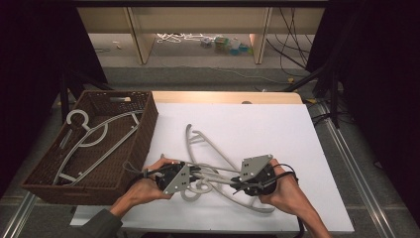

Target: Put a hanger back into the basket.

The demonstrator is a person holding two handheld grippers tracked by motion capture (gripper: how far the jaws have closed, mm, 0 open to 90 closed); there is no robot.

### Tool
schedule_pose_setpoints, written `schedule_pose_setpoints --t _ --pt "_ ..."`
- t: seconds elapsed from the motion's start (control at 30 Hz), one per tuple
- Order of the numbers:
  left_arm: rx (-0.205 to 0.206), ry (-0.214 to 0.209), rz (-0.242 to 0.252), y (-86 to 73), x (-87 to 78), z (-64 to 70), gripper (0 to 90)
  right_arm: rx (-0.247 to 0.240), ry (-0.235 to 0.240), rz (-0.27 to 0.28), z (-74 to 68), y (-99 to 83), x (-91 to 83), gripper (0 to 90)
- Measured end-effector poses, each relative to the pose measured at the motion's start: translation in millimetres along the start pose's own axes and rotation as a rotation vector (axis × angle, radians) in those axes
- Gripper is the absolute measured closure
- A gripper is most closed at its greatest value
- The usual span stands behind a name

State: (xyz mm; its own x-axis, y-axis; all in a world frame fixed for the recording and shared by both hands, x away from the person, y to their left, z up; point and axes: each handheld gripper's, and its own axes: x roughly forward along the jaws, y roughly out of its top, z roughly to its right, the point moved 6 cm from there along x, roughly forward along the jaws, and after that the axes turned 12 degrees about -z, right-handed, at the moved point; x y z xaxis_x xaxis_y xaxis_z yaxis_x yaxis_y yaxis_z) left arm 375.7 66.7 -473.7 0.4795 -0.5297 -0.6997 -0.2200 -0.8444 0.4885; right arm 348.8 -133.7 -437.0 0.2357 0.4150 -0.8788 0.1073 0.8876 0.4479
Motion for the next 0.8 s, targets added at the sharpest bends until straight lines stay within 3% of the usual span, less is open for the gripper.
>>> schedule_pose_setpoints --t 0.27,0.3,0.4,0.47,0.5,0.63,0.73,0.77,0.8 --pt "-0.013 -0.026 0.017 9.5 -9.1 -4.1 77.4 0.061 -0.038 0.063 14.4 -5.0 -4.8 70.7" --pt "-0.023 -0.038 0.025 11.8 -11.1 -4.3 79.4 0.105 -0.064 0.076 18.4 -5.1 -5.5 59.1" --pt "-0.05 -0.051 0.015 14.7 -12.4 -4.1 79.4 0.143 -0.066 0.092 20.9 -4.7 -7.2 57.7" --pt "-0.102 -0.045 -0.012 13.3 -12.0 -6.4 79.4 0.207 -0.097 0.13 24.4 -2.2 -11.2 47.5" --pt "-0.102 -0.045 -0.012 13.3 -12.0 -6.4 79.4 0.207 -0.097 0.13 24.4 -2.2 -11.2 47.5" --pt "-0.176 -0.047 -0.013 11.9 -16.9 -11.7 79.4 0.308 -0.128 0.197 30.2 0.3 -20.9 39.4" --pt "-0.258 -0.065 -0.006 10.7 -21.4 -17.1 79.3 0.381 -0.173 0.254 33.3 1.7 -28.2 31.3" --pt "-0.284 -0.063 -0.008 9.7 -23.0 -19.1 79.3 0.381 -0.173 0.254 33.3 1.7 -28.2 31.3" --pt "-0.305 -0.065 -0.017 8.0 -25.0 -21.1 79.4 0.415 -0.171 0.274 31.9 2.6 -31.9 29.7"
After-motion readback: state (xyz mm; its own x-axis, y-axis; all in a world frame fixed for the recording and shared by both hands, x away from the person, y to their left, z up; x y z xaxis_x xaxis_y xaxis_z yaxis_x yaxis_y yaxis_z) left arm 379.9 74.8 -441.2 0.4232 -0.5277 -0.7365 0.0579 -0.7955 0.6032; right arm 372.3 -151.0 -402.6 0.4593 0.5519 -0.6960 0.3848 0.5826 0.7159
